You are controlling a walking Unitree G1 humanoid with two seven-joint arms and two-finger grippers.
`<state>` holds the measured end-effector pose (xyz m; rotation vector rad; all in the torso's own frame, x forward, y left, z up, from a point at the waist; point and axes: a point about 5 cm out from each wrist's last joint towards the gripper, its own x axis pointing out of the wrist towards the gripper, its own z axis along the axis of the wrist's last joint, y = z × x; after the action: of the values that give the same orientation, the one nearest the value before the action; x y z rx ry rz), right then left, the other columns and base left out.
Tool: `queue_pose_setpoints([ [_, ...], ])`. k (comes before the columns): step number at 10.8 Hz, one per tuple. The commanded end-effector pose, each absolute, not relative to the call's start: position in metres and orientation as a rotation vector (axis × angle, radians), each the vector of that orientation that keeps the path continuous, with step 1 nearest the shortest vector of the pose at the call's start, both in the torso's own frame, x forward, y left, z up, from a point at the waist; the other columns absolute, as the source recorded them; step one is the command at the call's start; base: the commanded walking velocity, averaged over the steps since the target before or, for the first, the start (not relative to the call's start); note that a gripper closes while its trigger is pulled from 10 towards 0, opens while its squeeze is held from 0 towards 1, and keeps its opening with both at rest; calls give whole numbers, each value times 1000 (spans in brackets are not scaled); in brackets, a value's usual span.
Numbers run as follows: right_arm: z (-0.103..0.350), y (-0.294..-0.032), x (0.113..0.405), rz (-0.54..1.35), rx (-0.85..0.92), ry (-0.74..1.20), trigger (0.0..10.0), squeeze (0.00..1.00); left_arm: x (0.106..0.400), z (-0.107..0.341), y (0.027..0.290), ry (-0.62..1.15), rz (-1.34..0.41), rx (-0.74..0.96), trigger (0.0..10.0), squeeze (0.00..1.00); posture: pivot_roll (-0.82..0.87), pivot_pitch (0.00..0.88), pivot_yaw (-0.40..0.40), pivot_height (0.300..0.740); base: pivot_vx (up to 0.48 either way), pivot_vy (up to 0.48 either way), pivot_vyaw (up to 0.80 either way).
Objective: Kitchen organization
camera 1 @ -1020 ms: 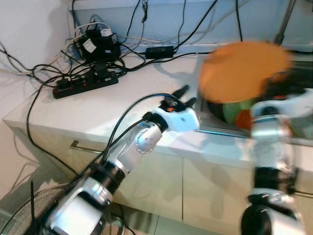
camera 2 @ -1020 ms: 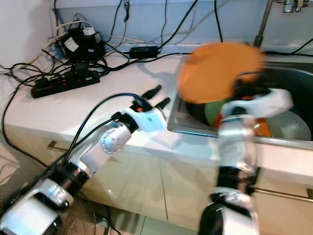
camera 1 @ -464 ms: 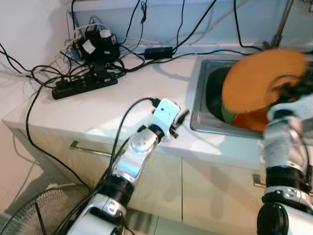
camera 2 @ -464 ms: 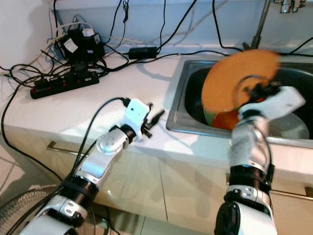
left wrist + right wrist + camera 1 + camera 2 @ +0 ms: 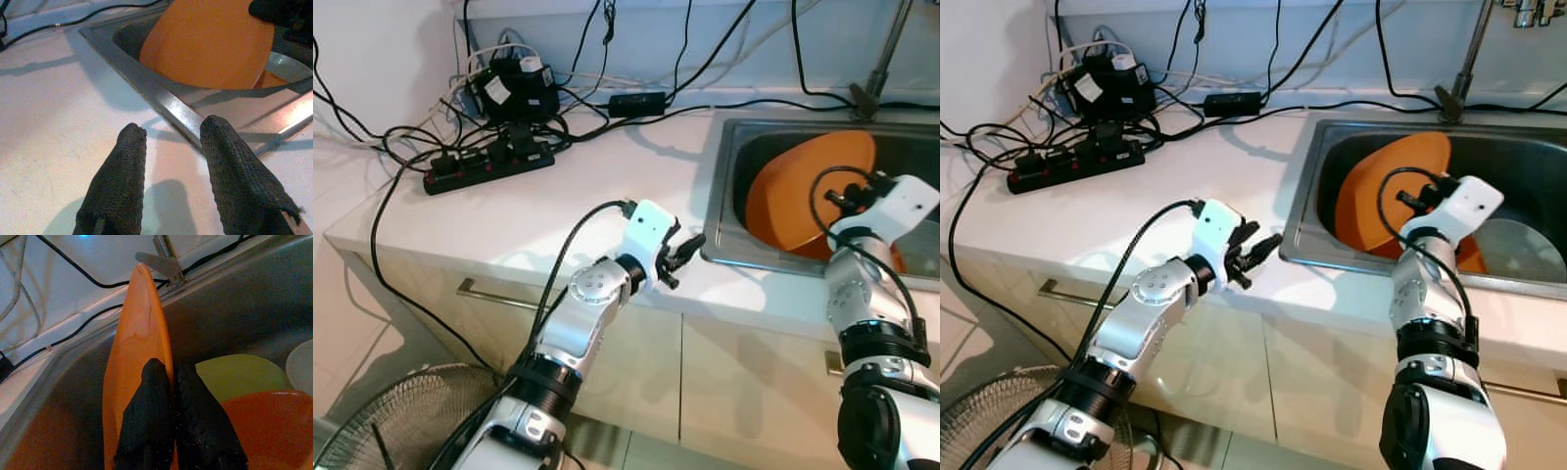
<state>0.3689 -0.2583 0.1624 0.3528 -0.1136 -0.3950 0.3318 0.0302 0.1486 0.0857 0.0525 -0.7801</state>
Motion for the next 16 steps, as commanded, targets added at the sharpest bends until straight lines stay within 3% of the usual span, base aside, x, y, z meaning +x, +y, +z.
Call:
queue_pose_setpoints([
  [1, 175, -254, 374, -369, 345, -159, 10000, 0, 331, 148, 33, 58, -782, 82, 10000, 0, 50, 0, 128, 740, 0, 0, 0],
  [2, 171, -253, 375, -365, 346, -133, 10000, 0, 330, 148, 33, 65, -786, 81, 10000, 0, 53, 0, 126, 740, 0, 0, 0],
  [3, 162, -250, 377, -359, 342, -81, 10000, 839, 328, 148, 33, 83, -793, 76, 10000, 0, 58, 0, 125, 740, 0, 0, 0],
  [4, 157, -245, 378, -341, 326, -54, 10000, 867, 326, 147, 34, 95, -795, 73, 10000, 0, 61, 0, 125, 740, 0, 0, 0],
  [5, 156, -242, 379, -329, 320, -50, 10000, 51, 326, 147, 34, 99, -794, 73, 10000, 0, 62, 0, 125, 740, 0, 0, 0],
  [6, 154, -239, 379, -320, 321, -42, 10000, 0, 325, 147, 34, 101, -793, 73, 10000, 0, 63, 0, 125, 740, 0, 0, 0],
  [10, 161, -233, 381, -285, 224, -88, 10000, 0, 327, 150, 36, 79, -763, 70, 10000, 0, 57, 0, 125, 740, 0, 0, 0],
  [13, 197, -210, 370, -145, -9, -358, 10000, 0, 340, 166, 50, -65, -605, 54, 10000, 0, 39, 0, 129, 740, 0, 0, 0],
  [16, 200, -201, 353, -120, -31, -424, 10000, 0, 344, 169, 52, -110, -565, 45, 10000, 0, 24, 0, 135, 740, 0, 0, 0],
])
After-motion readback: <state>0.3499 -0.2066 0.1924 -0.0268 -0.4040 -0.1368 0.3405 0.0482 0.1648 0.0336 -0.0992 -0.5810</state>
